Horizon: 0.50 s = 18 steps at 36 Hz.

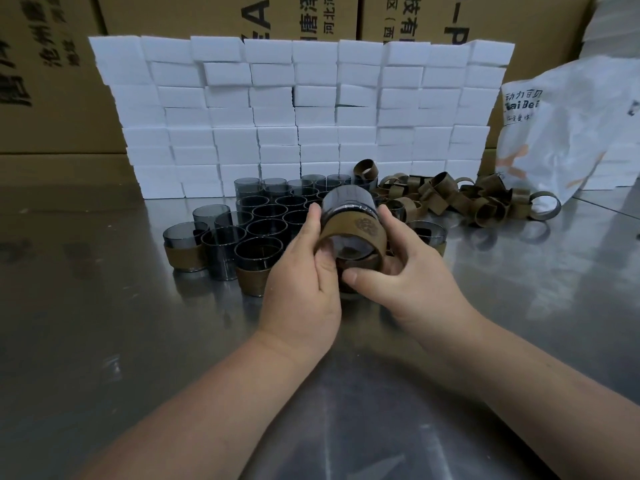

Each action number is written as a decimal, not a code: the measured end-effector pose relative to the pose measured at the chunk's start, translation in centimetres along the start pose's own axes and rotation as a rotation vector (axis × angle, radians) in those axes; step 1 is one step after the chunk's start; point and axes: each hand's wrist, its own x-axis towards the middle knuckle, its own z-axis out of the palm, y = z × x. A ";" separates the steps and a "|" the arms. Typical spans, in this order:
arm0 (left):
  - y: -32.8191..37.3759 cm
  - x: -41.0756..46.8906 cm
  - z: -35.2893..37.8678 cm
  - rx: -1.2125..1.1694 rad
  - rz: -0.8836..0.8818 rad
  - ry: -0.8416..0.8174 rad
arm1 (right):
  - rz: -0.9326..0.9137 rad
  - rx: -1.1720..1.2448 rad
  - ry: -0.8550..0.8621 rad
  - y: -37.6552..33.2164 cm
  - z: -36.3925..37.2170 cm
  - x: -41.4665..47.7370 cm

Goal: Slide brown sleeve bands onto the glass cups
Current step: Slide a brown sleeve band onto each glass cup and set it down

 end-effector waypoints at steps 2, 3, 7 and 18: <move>0.1 0.0 -0.1 -0.016 -0.017 0.013 | 0.008 0.028 -0.029 0.0 0.1 0.0; 0.3 0.1 -0.1 -0.017 -0.028 0.018 | 0.008 0.035 -0.030 0.0 0.1 -0.1; 0.7 0.1 -0.3 -0.034 -0.059 0.001 | 0.007 0.036 0.009 0.3 -0.1 0.1; 0.4 0.2 -0.3 -0.109 -0.083 -0.010 | 0.011 0.048 0.066 0.0 -0.8 0.7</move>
